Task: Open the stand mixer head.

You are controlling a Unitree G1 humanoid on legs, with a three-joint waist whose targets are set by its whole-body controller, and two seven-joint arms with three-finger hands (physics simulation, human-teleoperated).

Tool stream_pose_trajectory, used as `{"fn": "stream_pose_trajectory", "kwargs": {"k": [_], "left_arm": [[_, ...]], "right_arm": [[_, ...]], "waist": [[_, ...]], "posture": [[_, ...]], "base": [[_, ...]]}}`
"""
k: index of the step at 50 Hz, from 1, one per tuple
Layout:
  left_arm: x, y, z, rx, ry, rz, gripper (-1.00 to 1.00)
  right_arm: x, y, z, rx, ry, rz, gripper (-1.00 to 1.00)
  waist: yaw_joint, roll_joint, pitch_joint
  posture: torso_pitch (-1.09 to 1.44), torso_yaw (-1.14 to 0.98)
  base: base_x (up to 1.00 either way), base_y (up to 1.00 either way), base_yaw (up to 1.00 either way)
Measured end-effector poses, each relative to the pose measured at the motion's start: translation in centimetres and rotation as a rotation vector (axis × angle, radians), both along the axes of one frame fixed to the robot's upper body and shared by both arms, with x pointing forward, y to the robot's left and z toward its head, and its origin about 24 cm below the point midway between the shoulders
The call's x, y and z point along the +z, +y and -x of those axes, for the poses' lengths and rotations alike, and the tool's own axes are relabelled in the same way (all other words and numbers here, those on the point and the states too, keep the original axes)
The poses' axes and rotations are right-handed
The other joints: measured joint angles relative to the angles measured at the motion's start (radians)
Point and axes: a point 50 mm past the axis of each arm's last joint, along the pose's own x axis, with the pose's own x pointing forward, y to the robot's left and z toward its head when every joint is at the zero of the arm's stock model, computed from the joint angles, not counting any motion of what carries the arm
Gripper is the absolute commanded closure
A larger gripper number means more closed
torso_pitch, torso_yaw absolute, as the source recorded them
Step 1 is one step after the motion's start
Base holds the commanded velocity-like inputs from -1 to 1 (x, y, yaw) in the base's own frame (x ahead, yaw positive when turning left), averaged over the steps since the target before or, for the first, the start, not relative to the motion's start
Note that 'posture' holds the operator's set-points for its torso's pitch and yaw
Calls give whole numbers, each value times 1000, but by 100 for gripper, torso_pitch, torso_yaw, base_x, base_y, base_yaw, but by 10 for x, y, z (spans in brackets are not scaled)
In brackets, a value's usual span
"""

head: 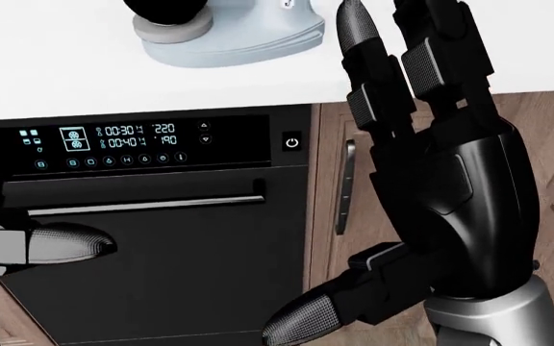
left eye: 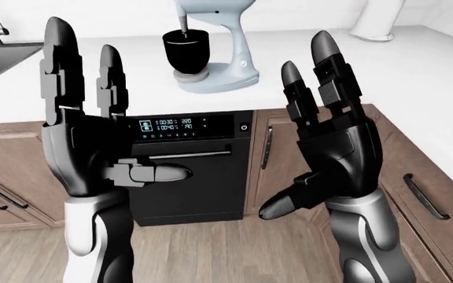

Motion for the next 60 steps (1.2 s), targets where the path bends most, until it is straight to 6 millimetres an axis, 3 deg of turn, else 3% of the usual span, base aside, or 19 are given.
{"fn": "stream_pose_trajectory", "kwargs": {"k": [1,3,5,7,8,10,15,17,18,19,21,22,26,28,31,37,43,53,60], "left_arm": [[-2,1,0,3,10,1,-100],[0,1,2,5,-3,-1,-100],[7,1,5,7,-39,-3,-100],[10,1,7,7,-65,-2,-100],[9,2,6,9,-60,-2,-100],[-1,5,2,23,1,3,-100],[7,4,5,22,-37,2,-100],[8,4,6,20,-47,0,-100],[7,4,6,18,-43,0,-100],[4,3,4,13,-26,7,-100],[-6,0,-4,-1,45,7,-100],[-7,0,-4,-3,55,2,-100],[8,0,5,2,-38,-4,-100],[10,-1,8,-2,-64,-4,-100],[7,1,7,5,-47,-5,-100],[-1,5,1,27,9,5,-100],[3,2,4,17,-19,-5,-100],[1,1,2,27,4,-25,-100],[2,1,3,27,-1,-28,-100]], "right_arm": [[-2,0,0,5,10,-1,-100],[0,0,2,8,0,0,-100],[5,2,5,9,-36,5,-100],[9,3,7,17,-64,3,-100],[8,4,7,24,-57,0,-100],[-1,5,3,39,3,4,-100],[5,5,5,20,-33,14,-100],[6,5,7,23,-40,9,-100],[5,5,7,24,-35,6,-100],[3,3,6,21,-24,10,-100],[-4,0,0,5,30,8,-100],[-5,-1,0,1,37,5,-100],[6,2,7,10,-36,5,-100],[8,2,9,11,-53,4,-100],[5,2,7,12,-40,3,-100],[-2,5,1,19,16,21,-100],[3,3,5,8,-15,10,-100],[-1,2,4,8,5,12,-100],[-2,2,4,9,4,11,-100]], "waist": [[-8,17,18],[-19,31,14],[-22,37,-37],[-29,59,-59],[-30,64,-53],[-13,60,6],[-16,47,-23],[-11,14,-18],[-15,-14,-20],[-20,-12,-11],[-37,16,32],[-44,16,34],[-42,1,-19],[-42,6,-20],[-35,51,-28],[-2,-8,-46],[2,9,-65],[-2,17,-68],[-5,17,-107]], "posture": [[0,0],[0,0],[0,0],[0,0],[0,0],[0,0],[0,0],[0,0],[0,0],[0,0],[0,0],[0,0],[0,0],[0,0],[0,0],[0,0],[0,0],[-4,0],[-11,0]], "base": [[100,0,0],[67,0,0],[0,0,0],[0,0,0],[84,0,0],[100,0,0],[0,0,0],[0,0,0],[11,0,0],[76,0,0],[99,0,0],[56,0,0],[0,0,0],[0,0,0],[0,0,0],[0,0,0],[0,0,0],[0,0,0],[0,0,0]]}}
